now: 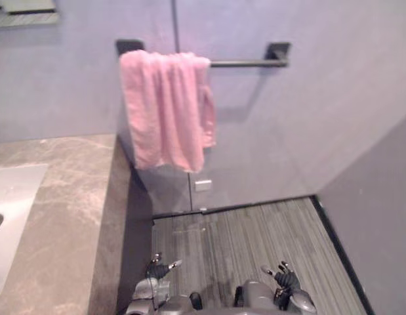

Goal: Organize washtable

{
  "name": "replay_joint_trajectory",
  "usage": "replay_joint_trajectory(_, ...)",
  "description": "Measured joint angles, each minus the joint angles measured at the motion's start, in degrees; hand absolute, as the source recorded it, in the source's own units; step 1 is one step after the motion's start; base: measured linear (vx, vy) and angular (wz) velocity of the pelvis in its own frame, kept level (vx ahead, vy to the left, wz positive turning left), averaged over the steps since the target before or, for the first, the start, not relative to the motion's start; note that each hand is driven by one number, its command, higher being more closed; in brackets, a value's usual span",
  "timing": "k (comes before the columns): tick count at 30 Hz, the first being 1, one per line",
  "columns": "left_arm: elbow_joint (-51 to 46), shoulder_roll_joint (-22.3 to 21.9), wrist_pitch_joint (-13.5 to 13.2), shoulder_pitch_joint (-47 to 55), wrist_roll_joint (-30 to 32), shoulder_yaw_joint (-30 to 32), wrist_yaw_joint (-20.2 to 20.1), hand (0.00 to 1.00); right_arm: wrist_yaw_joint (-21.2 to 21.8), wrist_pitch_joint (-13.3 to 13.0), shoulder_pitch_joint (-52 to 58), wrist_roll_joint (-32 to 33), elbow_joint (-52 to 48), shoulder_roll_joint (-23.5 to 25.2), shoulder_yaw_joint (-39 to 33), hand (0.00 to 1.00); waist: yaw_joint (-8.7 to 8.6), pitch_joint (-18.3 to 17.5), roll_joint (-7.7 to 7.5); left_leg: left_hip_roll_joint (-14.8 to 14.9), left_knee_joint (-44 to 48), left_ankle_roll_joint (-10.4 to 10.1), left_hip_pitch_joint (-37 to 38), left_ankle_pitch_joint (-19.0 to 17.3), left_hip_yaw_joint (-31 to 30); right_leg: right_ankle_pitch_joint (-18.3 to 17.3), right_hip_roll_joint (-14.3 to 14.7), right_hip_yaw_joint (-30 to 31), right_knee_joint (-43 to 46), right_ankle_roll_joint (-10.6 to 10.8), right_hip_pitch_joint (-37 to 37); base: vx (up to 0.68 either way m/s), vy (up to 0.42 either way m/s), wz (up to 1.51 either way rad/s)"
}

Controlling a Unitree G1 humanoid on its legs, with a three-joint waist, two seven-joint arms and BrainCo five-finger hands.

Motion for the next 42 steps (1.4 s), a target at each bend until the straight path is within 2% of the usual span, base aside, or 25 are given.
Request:
replay_joint_trajectory(2, -0.03, -0.19, -0.01, 0.27, -0.03, 1.07, 0.07, 0.00, 0.00, 0.02, 0.04, 0.09, -0.26, 0.07, -0.22, 0.00, 0.01, -0.18, -0.32, 0.43, -0.22, -1.38, 1.35, -1.84, -2.54, 3.60, 1.03, 1.05, -8.74, -1.38, -2.17, 0.40, -0.131, 0.95)
replay_joint_trajectory(3, -0.24, -0.13, -0.04, 0.47, -0.03, 1.28, 0.05, 0.00, -0.05, 0.08, 0.21, 0.19, -0.29, 0.46, -0.23, 0.00, 0.22, -0.44, -0.73, 0.29, -0.03, -2.66, 2.10, -2.90, -2.98, 8.43, 1.42, 2.64, -14.51, -3.02, -2.49, 0.47, -0.211, 0.71)
replay_joint_trajectory(4, -0.72, -0.41, -0.03, 0.86, -0.01, 2.32, -0.03, 0.00, -0.11, 0.08, 0.58, 0.36, -0.42, 0.77, -0.27, 0.00, 0.17, -0.84, -1.35, 0.03, 0.66, -3.45, 2.81, -4.39, -3.54, 11.88, 1.22, 2.86, -15.77, -4.39, -2.50, 0.40, -0.207, 0.85)
replay_joint_trajectory(5, -1.20, -0.87, -0.06, 1.28, 0.00, 3.62, -0.02, 0.00, -0.10, 0.06, 1.11, 0.47, -0.89, 1.28, -0.35, 0.00, 0.02, -1.35, -1.98, -0.01, 2.36, -4.28, 2.98, -6.15, -4.92, 15.58, 0.59, 2.91, -14.76, -4.00, -2.20, 0.43, -0.247, 0.82)
replay_joint_trajectory(6, -1.47, -2.23, -0.07, 1.35, 0.07, 5.20, -0.11, 0.00, -0.04, 0.06, 1.31, 0.38, -1.39, 0.77, -0.41, 0.00, 0.43, -2.24, -0.86, 1.39, 7.06, -5.84, 1.22, -7.49, -5.27, 13.63, 0.80, 0.97, -13.57, -4.65, -1.96, 0.41, -0.273, 0.90)
replay_joint_trajectory(7, -2.43, -3.23, -0.04, 1.23, 0.09, 5.79, -0.13, 0.00, -0.07, 0.03, 1.79, 0.40, -1.84, 0.49, -0.78, 0.00, 0.29, -2.22, -0.01, 2.73, 16.55, -7.90, -3.48, -8.77, -3.86, 12.52, 0.88, -1.09, -14.54, -5.21, -0.42, 0.38, -0.270, 0.78)
replay_joint_trajectory(8, -2.99, -3.75, -0.03, 1.17, 0.10, 6.31, -0.18, 0.00, -0.13, 0.04, 2.12, 0.47, -2.46, 0.28, -0.86, 0.00, 0.31, -2.00, 0.54, 3.83, 23.18, -8.89, -6.38, -9.13, -2.82, 12.08, 1.14, -1.96, -15.29, -5.56, 0.71, 0.33, -0.261, 0.66)
replay_joint_trajectory(9, -3.78, -4.36, -0.05, 1.18, 0.10, 7.82, -0.25, 0.00, -0.22, 0.21, 2.58, 0.45, -3.84, -0.13, -0.87, 0.00, 0.71, -1.65, 1.21, 7.74, 34.89, -10.15, -11.94, -9.21, 2.24, 11.47, 2.61, -2.83, -16.95, -6.34, 3.25, 0.30, -0.229, 0.28)
replay_joint_trajectory(10, -4.13, -4.79, -0.06, 1.16, 0.12, 7.74, -0.27, 0.00, -0.25, 0.26, 2.66, 0.47, -3.67, -0.26, -0.90, 0.00, 0.93, -1.83, 2.20, 10.63, 38.95, -9.90, -12.84, -9.34, 5.71, 10.99, 3.41, -3.31, -17.75, -7.05, 5.72, 0.35, -0.241, 0.07)
replay_joint_trajectory(11, -4.27, -4.91, -0.05, 1.32, 0.12, 7.58, -0.53, 0.00, -0.25, 0.37, 2.80, 0.48, -3.63, -0.07, -0.83, 0.00, 0.88, -1.49, 1.55, 12.95, 39.90, -9.30, -12.91, -9.71, 8.22, 10.57, 4.02, -3.48, -19.01, -7.33, 8.59, 0.27, -0.173, -0.13)
replay_joint_trajectory(13, -4.51, -4.95, -0.07, 1.28, 0.12, 7.13, -1.20, 0.00, -0.24, 0.37, 2.79, 0.52, -3.90, 0.19, -0.77, 0.00, 0.93, -1.47, 1.37, 13.83, 36.65, -9.23, -14.08, -9.76, 9.52, 10.41, 4.06, -2.17, -20.81, -7.35, 10.94, 0.18, -0.107, -0.31)
replay_joint_trajectory(15, -4.63, -5.80, -0.14, 1.11, 0.14, 7.00, -1.21, 0.00, -0.25, 0.39, 2.91, 0.53, -4.16, 0.16, -0.81, 0.00, 0.89, -1.52, 1.47, 13.24, 29.58, -9.32, -15.53, -9.69, 8.31, 10.31, 3.98, -0.38, -21.67, -7.06, 11.58, 0.15, -0.009, -0.48)
replay_joint_trajectory(16, -4.57, -5.45, -0.16, 1.08, 0.13, 6.79, -1.20, 0.00, -0.25, 0.39, 2.94, 0.52, -3.99, 0.11, -0.81, 0.00, 0.92, -1.57, 1.54, 11.84, 22.32, -10.04, -15.24, -9.01, 5.82, 10.14, 4.01, 0.60, -21.63, -6.57, 11.51, 0.09, 0.091, -0.56)
replay_joint_trajectory(17, -4.10, -5.45, -0.14, 1.17, 0.14, 5.74, -1.14, 0.00, -0.28, 0.47, 2.97, 0.43, -3.36, -0.38, -0.78, 0.00, 0.94, -1.97, 2.19, 11.31, 14.67, -10.45, -14.12, -5.97, 3.26, 9.57, 4.84, 1.96, -21.28, -5.65, 10.99, 0.07, 0.116, -0.57)
replay_joint_trajectory(19, -3.76, -5.70, -0.02, 0.96, 0.14, 5.53, -1.15, 0.00, -0.31, 0.57, 3.44, 0.53, -3.30, -0.23, -0.79, 0.00, 1.06, -2.62, 2.80, 11.45, 13.37, -10.34, -12.29, -0.84, 3.53, 8.94, 5.25, 4.33, -21.03, -4.64, 11.48, 0.12, 0.204, -0.64)
replay_joint_trajectory(21, -3.20, -5.44, 0.09, 0.99, 0.28, 5.32, -1.17, 0.00, -0.31, 0.39, 4.75, 0.48, -4.64, 1.06, -0.61, 0.00, 0.82, -3.66, 1.15, 10.45, 12.07, -9.87, -11.57, -1.14, 5.08, 9.01, 4.26, 5.31, -21.87, -3.72, 11.73, 0.13, 0.164, -0.37)
replay_joint_trajectory(24, -2.81, -4.97, 0.15, 1.04, 0.60, 4.74, -1.14, 0.00, -0.32, 0.44, 5.75, 0.46, -4.64, 2.36, -0.49, 0.00, 0.88, -4.89, -0.16, 8.65, 9.27, -8.93, -9.43, -0.40, 6.31, 9.11, 2.70, 5.74, -23.49, -2.88, 12.87, 0.14, 0.123, -0.03)
replay_joint_trajectory(27, -2.24, -4.94, 0.17, 1.33, 0.60, 4.39, -0.60, 0.00, -0.33, 0.32, 6.21, 0.43, -4.62, 2.38, -0.38, 0.00, 0.87, -5.32, 0.19, 7.24, 6.26, -8.53, -6.13, -0.04, 6.41, 9.14, 1.75, 5.24, -25.87, -2.25, 15.91, 0.11, 0.065, 0.07)
replay_joint_trajectory(33, -2.96, -4.99, -0.13, 2.41, -0.08, 1.85, 1.68, 0.00, -1.01, -0.08, 6.17, 0.51, -3.66, 1.72, -0.34, 0.00, 0.84, -6.47, 0.67, 6.28, 2.54, -8.58, -5.41, 2.41, 4.13, 9.18, 1.16, 2.78, -27.51, -2.16, 17.24, 0.04, -0.008, 0.21)
replay_joint_trajectory(39, -14.54, -4.87, -0.26, 8.50, -1.32, -2.49, 3.92, 0.00, -2.05, -0.20, 6.05, 0.52, -3.97, 1.07, 0.16, 0.00, 1.00, -6.24, 1.51, 6.54, -1.20, -9.43, -3.77, 5.23, 1.46, 9.12, 1.79, 0.35, -27.77, -2.32, 18.61, -0.06, -0.048, 0.26)
replay_joint_trajectory(42, -25.69, -4.81, 0.01, 13.58, -1.47, -4.31, 3.95, 0.00, -2.89, -0.15, 6.75, 0.44, -5.19, 0.82, 1.74, 0.00, 1.42, -6.15, 1.47, 6.75, -2.17, -9.57, -3.83, 5.92, 0.52, 8.80, 1.92, -0.48, -26.98, -2.75, 18.16, -0.11, -0.039, 0.15)
